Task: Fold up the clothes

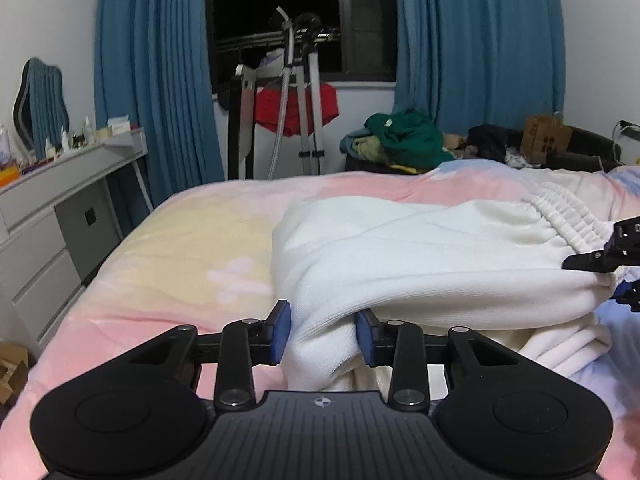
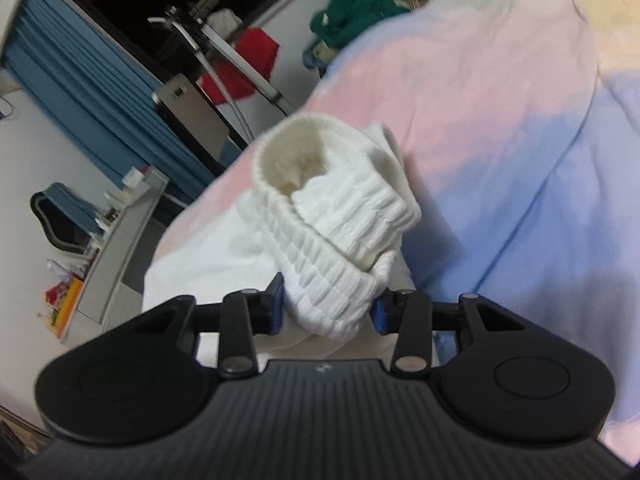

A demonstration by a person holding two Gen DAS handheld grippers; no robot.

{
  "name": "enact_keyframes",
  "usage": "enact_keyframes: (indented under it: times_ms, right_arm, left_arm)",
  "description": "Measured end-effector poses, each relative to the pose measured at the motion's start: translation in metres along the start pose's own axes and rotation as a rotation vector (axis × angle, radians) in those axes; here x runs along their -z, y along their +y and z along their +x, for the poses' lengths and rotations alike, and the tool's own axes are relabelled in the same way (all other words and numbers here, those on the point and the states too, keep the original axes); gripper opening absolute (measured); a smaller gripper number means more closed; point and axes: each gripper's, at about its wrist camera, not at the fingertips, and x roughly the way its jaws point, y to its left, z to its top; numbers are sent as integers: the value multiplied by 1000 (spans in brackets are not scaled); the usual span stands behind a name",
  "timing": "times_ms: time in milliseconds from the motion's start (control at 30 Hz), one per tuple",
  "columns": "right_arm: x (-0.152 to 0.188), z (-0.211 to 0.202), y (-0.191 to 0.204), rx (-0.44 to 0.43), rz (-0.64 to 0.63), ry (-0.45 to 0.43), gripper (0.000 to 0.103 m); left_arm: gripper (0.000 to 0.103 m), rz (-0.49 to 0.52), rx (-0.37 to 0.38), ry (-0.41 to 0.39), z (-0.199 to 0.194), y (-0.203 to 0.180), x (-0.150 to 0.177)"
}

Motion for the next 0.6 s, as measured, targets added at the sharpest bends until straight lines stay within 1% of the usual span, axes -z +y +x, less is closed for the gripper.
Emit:
enact_keyframes:
  times_ms: [33,67,100,167,267,300,367,467,600]
  right_arm:
    - [0,1,0,1,-2,3,48]
    - [1,0,0,8,-7,-5,52]
    - [1,-2,1,14,-10,-13,61]
    - [3,-3,1,30,-11,-24,70]
    - [4,3,-2,45,-4,3,74]
    - [4,6,-3,52,-4,11,82]
    - [5,11,-5,64,1,26,89]
    - [5,23,-11,36,39,75,92]
    - [4,30,-15,3,75,96,93]
  left_arm:
    - [38,-3,0,2,0,1,0]
    - [38,-6,-1,3,1,1,0]
    - [38,-9,-1,5,1,2,0]
    - [38,-15,-2,8,2,3,1]
    - [39,-24,-3,12,3,5,1]
    - [39,-27,-4,14,3,6,1]
    - [40,-33,-5,17,4,7,2]
    - [40,-39,-4,21,5,8,1]
    - [41,-39,-10,23,6,6,1]
